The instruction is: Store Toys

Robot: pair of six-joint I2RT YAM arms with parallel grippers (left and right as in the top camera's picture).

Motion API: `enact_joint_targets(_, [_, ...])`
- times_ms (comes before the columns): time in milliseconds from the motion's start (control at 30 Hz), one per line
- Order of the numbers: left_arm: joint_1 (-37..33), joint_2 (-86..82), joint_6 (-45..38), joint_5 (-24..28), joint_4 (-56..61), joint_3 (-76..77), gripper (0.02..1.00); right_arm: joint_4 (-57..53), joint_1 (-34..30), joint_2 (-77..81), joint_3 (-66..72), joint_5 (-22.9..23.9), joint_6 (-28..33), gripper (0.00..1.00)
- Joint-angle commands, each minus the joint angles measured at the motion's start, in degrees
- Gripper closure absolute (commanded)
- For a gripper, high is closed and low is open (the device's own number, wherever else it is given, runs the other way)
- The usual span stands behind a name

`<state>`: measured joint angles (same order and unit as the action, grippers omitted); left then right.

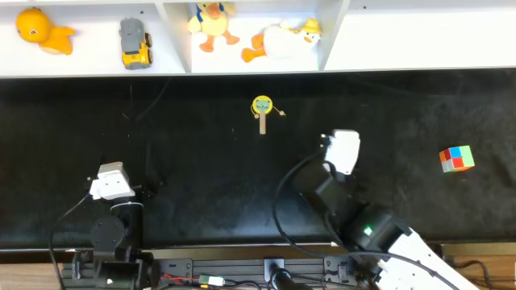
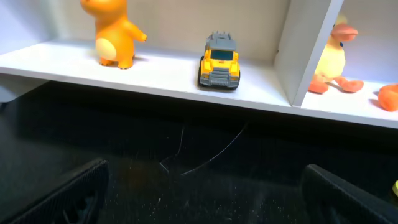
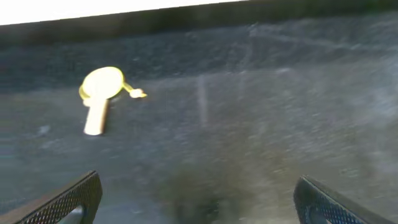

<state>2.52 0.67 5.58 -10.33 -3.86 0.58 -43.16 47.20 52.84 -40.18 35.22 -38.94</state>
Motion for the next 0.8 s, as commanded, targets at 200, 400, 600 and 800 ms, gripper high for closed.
enact_joint_targets(200, [-0.2,-0.55,-1.22,-0.26,-0.11,-0.13,0.02,0.11,0.44,11.32,-8.26,-5.88,-6.51,0.005])
enact_joint_targets(400, [-0.2,-0.55,-1.22,-0.26,-0.11,-0.13,0.02,0.15,0.44,18.29,-11.52,-6.01,-11.41,0.007])
enact_joint_targets(600, [-0.2,-0.55,-1.22,-0.26,-0.11,-0.13,0.02,0.48,0.46,23.61,-14.78,-7.69,-11.43,0.005])
enact_joint_targets(800, [-0.2,-0.55,-1.22,-0.26,-0.11,-0.13,0.02,0.94,0.44,27.5,-16.39,-8.68,-11.19,0.005])
